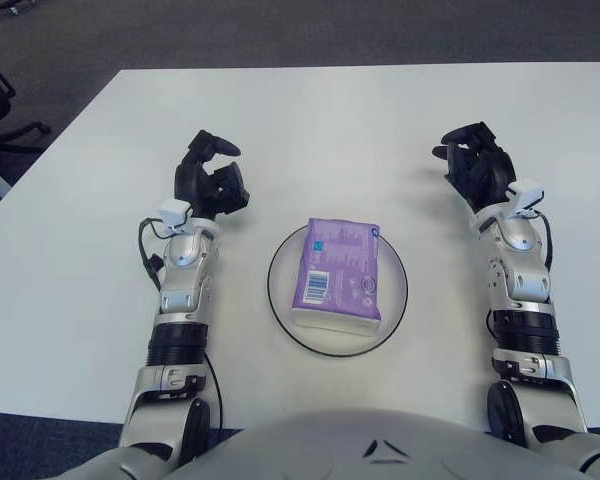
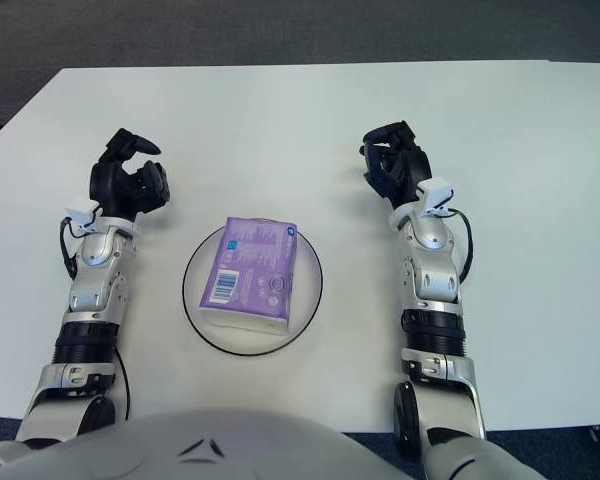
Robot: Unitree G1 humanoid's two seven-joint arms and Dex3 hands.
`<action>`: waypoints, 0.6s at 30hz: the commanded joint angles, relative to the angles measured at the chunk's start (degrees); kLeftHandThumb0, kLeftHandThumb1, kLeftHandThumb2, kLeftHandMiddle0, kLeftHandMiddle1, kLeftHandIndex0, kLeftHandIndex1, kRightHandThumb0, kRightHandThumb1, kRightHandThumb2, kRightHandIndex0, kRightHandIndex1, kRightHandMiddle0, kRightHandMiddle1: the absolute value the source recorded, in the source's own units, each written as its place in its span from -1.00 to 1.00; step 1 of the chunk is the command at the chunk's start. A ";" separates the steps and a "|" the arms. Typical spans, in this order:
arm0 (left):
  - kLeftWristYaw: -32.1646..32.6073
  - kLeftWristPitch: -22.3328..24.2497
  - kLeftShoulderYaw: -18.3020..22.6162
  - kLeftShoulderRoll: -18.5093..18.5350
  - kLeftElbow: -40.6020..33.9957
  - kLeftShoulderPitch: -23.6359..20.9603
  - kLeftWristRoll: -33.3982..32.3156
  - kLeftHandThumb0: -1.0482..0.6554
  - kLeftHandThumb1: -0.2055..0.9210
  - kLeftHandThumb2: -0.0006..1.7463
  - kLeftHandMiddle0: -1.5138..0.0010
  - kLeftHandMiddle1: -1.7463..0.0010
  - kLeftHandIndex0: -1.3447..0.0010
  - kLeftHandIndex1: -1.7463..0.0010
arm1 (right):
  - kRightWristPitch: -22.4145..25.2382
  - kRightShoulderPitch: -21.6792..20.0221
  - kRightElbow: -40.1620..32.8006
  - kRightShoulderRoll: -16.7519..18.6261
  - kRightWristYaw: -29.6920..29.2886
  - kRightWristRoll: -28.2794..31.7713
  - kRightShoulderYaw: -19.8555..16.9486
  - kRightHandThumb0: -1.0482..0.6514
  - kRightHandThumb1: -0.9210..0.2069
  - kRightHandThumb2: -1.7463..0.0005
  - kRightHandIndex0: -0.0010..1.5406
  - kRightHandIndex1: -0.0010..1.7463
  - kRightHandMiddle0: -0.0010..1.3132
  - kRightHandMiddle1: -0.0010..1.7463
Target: Put the tissue paper into the plate.
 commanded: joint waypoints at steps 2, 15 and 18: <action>0.25 1.21 -0.31 -3.16 2.20 8.59 -0.46 -0.29 0.11 0.36 -0.70 -1.00 0.21 -1.00 | 1.36 1.74 -0.61 1.25 -0.27 2.11 -1.11 -0.22 -0.60 0.05 -0.18 0.91 -0.49 1.00; -0.24 1.64 -0.87 -3.15 1.93 8.75 -0.30 -0.29 0.11 0.36 -0.71 -1.00 0.21 -1.00 | 3.06 5.50 -3.07 4.03 -3.68 0.10 0.93 -0.27 -0.20 -0.28 0.26 1.00 -0.25 1.00; -0.32 1.65 -1.04 -3.13 2.35 8.68 -0.18 -0.29 0.12 0.35 -0.71 -1.00 0.21 -1.00 | 4.44 5.99 -3.89 4.39 -5.13 -0.61 1.48 -0.28 -0.17 -0.31 0.27 1.00 -0.23 1.00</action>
